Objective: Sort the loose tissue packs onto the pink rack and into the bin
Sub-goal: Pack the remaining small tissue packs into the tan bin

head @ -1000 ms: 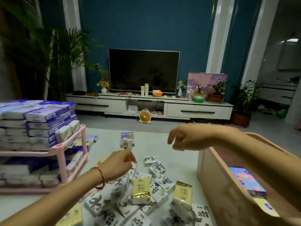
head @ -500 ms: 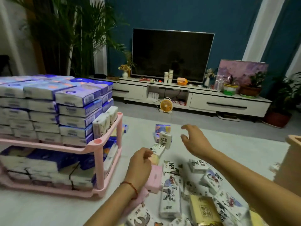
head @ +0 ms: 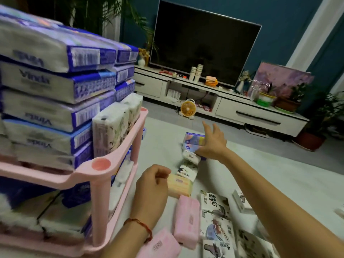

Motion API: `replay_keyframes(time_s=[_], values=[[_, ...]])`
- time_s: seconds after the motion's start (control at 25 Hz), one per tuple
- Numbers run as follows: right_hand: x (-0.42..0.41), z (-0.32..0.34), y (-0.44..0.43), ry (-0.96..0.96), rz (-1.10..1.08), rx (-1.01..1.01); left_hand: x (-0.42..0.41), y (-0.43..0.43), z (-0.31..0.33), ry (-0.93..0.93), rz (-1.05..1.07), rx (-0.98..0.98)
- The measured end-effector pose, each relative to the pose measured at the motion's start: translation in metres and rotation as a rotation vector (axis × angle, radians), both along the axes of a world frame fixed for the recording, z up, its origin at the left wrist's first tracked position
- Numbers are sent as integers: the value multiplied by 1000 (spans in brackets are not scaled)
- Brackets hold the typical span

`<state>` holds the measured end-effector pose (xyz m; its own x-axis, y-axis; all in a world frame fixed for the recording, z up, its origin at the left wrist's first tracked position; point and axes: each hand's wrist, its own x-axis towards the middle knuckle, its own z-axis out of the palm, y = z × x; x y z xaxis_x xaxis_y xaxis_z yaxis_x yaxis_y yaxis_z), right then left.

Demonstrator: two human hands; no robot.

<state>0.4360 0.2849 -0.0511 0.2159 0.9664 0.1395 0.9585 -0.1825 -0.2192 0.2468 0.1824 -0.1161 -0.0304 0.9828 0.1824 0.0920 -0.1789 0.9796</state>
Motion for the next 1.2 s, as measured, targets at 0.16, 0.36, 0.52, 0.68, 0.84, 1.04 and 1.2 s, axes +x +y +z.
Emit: replay_keyframes(time_s=[0.16,0.36,0.52,0.68,0.84,1.04,1.2], values=[[4,-7,25,74,151,-241,1,-9,7,88,16,18],[7,-7,3,61,143,-242,-1,-26,23,108,-6,50],[17,-1,-37,-4,47,-287,-1,-37,35,95,2,114],[22,4,-93,20,-28,-221,-6,-53,60,113,-52,162],[33,64,-143,380,-41,-50,-1,-81,87,287,-154,342],[41,91,-227,412,-17,-64,78,-111,93,724,-503,148],[57,104,-291,451,7,-112,90,-116,74,1161,-442,76]])
